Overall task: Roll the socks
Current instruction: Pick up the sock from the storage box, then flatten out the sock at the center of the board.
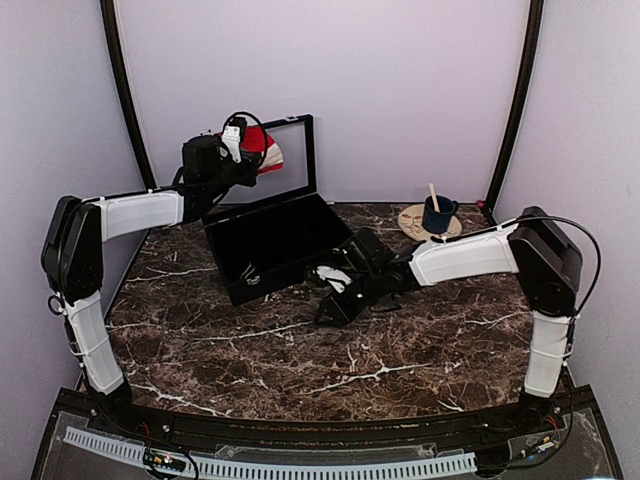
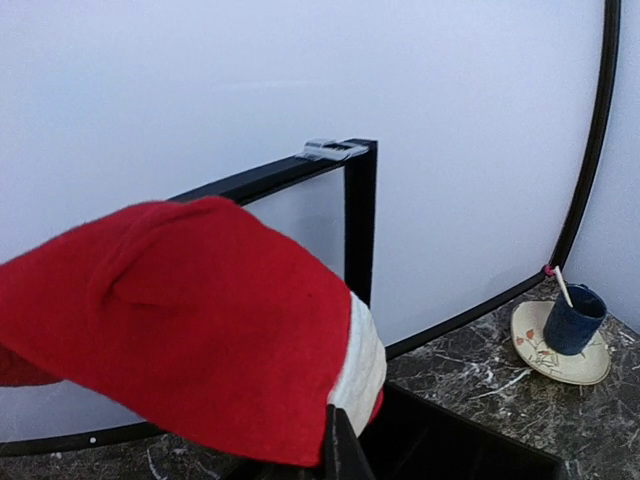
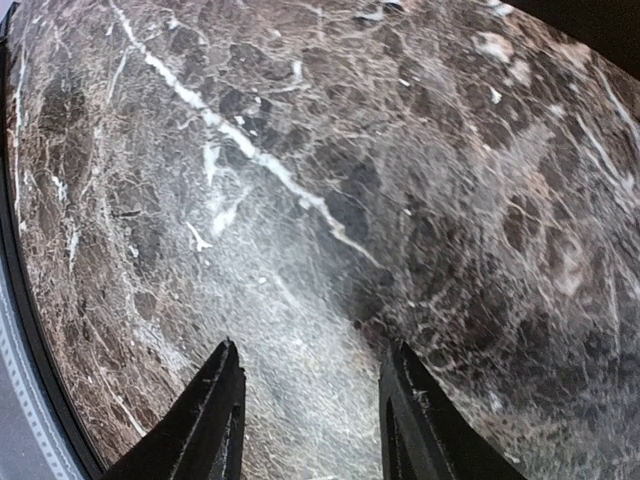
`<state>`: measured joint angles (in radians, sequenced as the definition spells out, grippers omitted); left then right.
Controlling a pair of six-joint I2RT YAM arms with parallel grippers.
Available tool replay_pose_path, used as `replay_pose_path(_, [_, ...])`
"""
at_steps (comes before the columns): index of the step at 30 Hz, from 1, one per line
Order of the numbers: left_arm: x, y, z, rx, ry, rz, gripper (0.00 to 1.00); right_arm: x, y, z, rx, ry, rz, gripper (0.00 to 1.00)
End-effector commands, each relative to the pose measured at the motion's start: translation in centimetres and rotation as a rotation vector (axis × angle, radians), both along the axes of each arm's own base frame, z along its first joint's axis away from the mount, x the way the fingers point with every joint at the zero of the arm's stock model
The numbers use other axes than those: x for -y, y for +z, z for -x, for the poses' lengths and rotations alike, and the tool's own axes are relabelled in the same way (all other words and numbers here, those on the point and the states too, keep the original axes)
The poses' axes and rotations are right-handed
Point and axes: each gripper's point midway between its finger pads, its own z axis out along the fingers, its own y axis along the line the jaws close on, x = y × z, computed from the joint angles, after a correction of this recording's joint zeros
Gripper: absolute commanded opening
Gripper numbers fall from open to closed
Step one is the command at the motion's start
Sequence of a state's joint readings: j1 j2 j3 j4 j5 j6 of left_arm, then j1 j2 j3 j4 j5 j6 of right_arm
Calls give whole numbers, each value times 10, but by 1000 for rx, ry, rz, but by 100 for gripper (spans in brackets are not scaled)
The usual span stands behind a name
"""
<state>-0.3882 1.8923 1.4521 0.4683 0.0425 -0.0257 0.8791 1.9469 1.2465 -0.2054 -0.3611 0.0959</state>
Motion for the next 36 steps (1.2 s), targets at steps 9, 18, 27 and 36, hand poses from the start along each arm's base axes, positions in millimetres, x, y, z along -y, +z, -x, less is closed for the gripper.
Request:
replay_pose_path(9, [63, 61, 101, -43, -223, 79, 0, 85, 51, -61, 209, -487, 77, 44])
replay_pose_path(18, [137, 7, 225, -337, -641, 110, 0, 168, 80, -62, 276, -797, 81, 46])
replay_pose_path(27, [169, -31, 305, -720, -1078, 205, 0, 204, 72, -42, 229, -933, 89, 46])
replay_pose_path(36, [209, -52, 312, -939, -1295, 241, 0, 222, 77, -35, 234, -1009, 89, 46])
